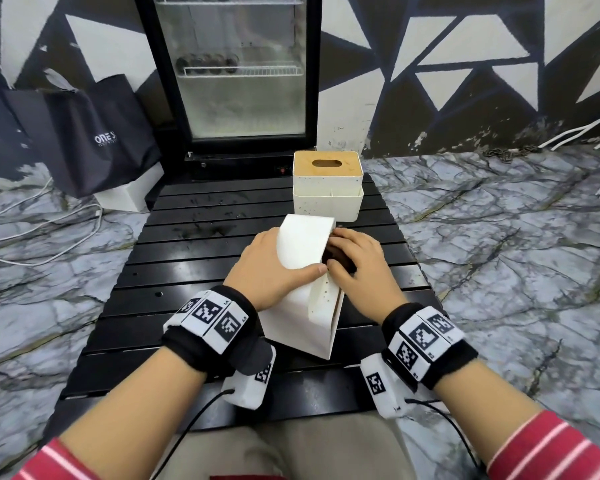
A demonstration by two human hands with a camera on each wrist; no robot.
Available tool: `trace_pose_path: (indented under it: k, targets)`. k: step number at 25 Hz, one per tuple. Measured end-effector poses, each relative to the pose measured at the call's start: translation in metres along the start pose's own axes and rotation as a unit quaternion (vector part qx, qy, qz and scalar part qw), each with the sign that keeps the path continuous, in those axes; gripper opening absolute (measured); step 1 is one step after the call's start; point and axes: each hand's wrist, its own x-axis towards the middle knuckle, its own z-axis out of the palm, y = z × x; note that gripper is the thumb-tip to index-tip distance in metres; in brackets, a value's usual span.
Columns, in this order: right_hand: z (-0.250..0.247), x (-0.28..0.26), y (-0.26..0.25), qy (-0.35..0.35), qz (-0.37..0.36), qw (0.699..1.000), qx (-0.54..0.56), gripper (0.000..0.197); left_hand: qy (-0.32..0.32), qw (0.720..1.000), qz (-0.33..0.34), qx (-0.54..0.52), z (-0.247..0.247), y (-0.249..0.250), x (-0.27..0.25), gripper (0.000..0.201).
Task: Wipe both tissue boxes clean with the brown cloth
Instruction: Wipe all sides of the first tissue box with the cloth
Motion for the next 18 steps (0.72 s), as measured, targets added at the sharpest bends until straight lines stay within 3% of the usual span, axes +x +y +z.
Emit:
trace_pose_path:
  k: [9, 12, 18]
  targets:
    - [-0.001, -0.014, -0.004, -0.014, -0.02, 1.0, 0.011, 0.037, -0.011, 0.998, 0.03, -0.057, -0.007, 0.01, -0.009, 0.034]
    - [-0.005, 0.001, 0.0, -0.039, -0.003, 0.999, 0.002, 0.039, -0.009, 0.998, 0.038, -0.058, -0.009, 0.012, -0.009, 0.03]
    - [0.003, -0.009, -0.001, -0.003, -0.011, 1.0, 0.007, 0.038, 0.004, 0.997, 0.036, -0.061, -0.006, 0.014, -0.012, 0.031]
